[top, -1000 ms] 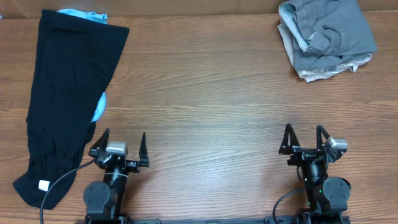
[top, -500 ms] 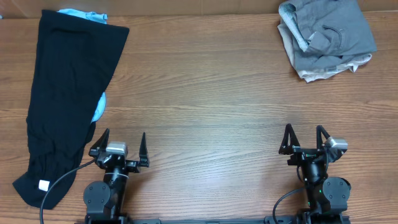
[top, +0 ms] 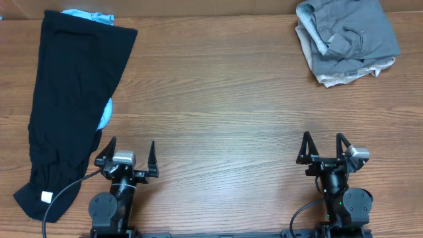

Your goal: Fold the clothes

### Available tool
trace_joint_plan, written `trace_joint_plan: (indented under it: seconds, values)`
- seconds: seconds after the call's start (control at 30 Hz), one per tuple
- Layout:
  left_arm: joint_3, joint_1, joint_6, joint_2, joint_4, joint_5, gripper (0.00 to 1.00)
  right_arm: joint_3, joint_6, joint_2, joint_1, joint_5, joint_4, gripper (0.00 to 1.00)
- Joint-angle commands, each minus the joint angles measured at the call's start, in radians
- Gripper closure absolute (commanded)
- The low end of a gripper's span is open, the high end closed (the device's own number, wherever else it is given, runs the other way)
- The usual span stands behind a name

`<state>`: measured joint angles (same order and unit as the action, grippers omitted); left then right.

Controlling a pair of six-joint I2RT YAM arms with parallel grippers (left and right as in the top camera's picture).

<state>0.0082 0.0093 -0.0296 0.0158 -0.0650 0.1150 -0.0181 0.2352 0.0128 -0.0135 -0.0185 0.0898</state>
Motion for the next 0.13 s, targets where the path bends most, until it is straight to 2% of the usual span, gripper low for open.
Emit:
trace_joint_plan:
  seconds: [0.0,0.1]
  values:
    - [-0.003,0.011,-0.016,-0.011,-0.004,-0.013,0.00,0.010,0.002,-0.009,0.003,0.010,-0.007,0.00]
    - [-0.003,0.011,-0.016,-0.011,-0.004,-0.013,0.00,0.010,0.002,-0.009,0.003,0.010,-0.007,0.00]
